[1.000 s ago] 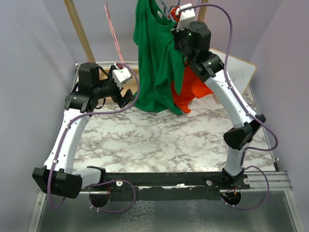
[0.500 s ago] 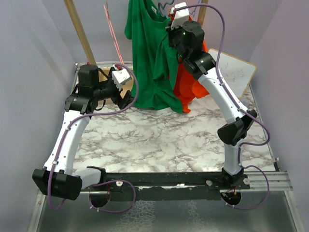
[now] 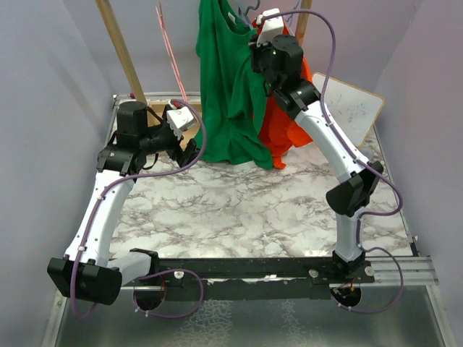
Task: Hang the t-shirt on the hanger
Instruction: Place the hanger at the clothesline, then reset both arms
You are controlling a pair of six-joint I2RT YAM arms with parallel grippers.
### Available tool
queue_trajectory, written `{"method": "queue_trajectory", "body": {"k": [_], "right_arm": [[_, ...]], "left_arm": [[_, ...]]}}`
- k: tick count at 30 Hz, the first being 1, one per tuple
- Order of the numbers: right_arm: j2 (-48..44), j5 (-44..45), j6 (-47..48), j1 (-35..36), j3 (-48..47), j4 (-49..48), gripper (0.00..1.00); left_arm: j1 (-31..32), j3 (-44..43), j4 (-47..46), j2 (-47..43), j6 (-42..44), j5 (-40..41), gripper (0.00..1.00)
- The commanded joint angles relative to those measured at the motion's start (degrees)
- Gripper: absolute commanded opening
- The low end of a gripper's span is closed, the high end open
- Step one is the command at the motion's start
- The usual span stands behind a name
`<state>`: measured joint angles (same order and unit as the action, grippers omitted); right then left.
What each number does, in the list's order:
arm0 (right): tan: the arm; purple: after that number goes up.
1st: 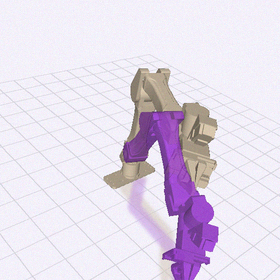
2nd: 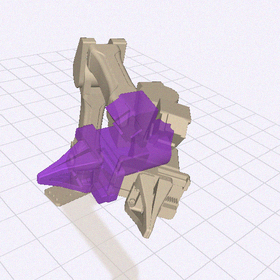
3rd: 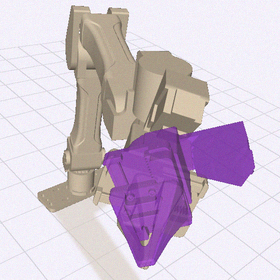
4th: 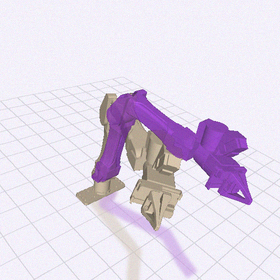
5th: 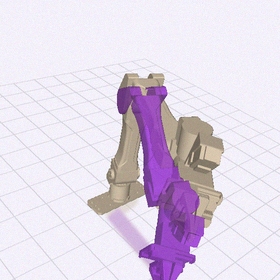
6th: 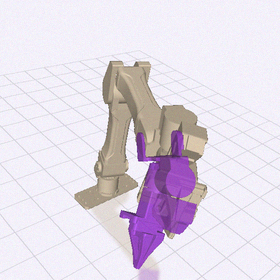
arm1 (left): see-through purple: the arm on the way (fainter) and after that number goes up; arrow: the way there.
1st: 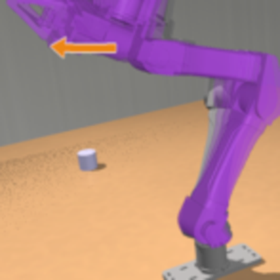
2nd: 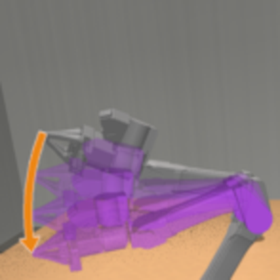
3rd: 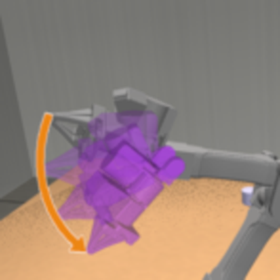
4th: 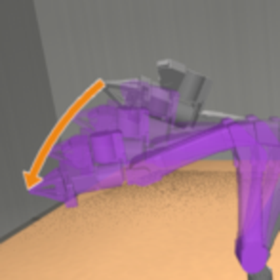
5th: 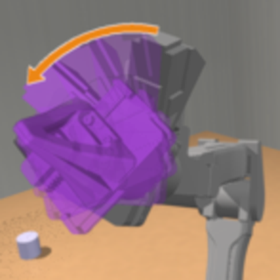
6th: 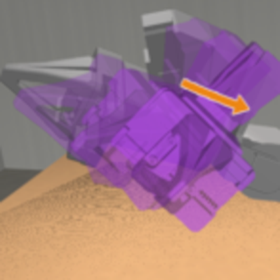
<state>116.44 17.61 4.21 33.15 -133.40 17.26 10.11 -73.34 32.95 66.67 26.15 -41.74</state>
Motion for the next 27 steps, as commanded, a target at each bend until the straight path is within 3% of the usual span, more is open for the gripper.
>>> {"method": "queue_trajectory", "body": {"k": [1, 4, 11, 16, 23, 27], "right_arm": [[-7.68, -3.91, -3.39, -0.32, 7.57, -4.33, 0.44], [-13.48, -5.02, -4.52, 0.01, 10.80, -0.23, 0.98], [-28.22, -3.79, -5.83, 0.16, 21.29, 9.00, 0.99], [-34.30, -10.53, -9.04, 0.16, 26.44, 19.24, 0.99], [-47.90, -17.33, -15.01, 0.16, 47.24, 12.19, 0.99], [-50.38, -17.03, -16.33, 0.16, 51.12, 11.34, 0.99]], "left_arm": [[-0.40, 1.44, -2.42, -1.87, -1.49, -0.54, 0.88], [-0.44, 1.90, -2.53, -1.82, -1.67, -0.54, 0.88], [-0.56, 3.93, -4.29, -1.64, -3.14, -0.37, 0.88], [-0.62, 7.30, -7.66, -2.84, -7.16, 1.13, 0.88], [-0.62, 11.02, -13.57, -6.18, -15.18, 8.31, 0.88], [-0.56, 10.72, -13.02, -6.03, -16.46, 9.92, 0.87]]}}
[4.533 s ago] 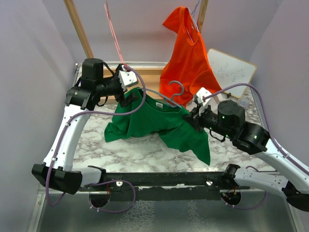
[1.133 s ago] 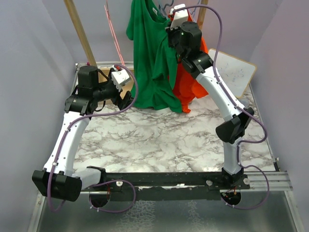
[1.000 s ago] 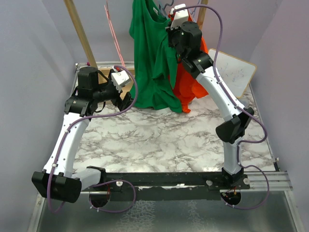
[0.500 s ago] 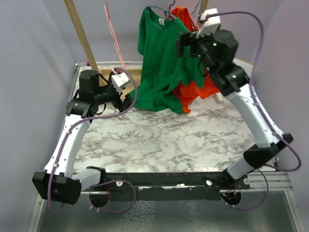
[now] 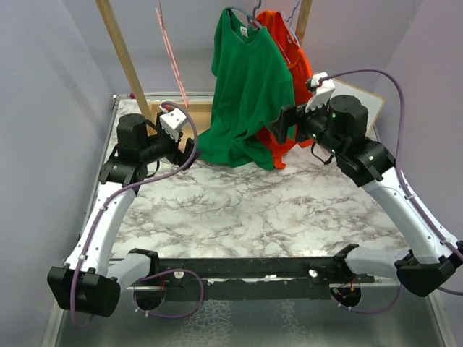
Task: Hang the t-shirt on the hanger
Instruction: Reset both arms
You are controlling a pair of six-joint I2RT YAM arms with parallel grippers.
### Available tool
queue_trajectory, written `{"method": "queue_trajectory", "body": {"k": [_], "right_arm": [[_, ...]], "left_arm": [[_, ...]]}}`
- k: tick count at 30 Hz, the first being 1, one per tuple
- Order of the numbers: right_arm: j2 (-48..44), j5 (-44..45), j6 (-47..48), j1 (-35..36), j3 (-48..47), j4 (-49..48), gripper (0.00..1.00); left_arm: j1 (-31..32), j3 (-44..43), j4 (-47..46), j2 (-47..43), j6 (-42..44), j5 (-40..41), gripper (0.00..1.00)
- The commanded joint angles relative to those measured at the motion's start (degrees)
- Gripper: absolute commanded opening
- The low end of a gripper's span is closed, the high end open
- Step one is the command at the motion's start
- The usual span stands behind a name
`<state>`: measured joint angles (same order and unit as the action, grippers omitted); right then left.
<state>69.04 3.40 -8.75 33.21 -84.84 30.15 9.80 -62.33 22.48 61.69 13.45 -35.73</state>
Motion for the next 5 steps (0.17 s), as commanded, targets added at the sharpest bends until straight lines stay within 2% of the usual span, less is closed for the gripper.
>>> {"method": "queue_trajectory", "body": {"k": [1, 5], "right_arm": [[-2.98, -2.79, -3.26, 0.10, 2.79, -1.39, 0.99], [-2.72, -3.16, -2.84, 0.10, 3.45, -1.16, 0.99]], "left_arm": [[-0.35, -0.14, -2.95, -1.17, -4.16, 4.19, 0.87], [-0.31, 0.74, -5.04, -1.41, -5.90, 5.58, 0.87]]}}
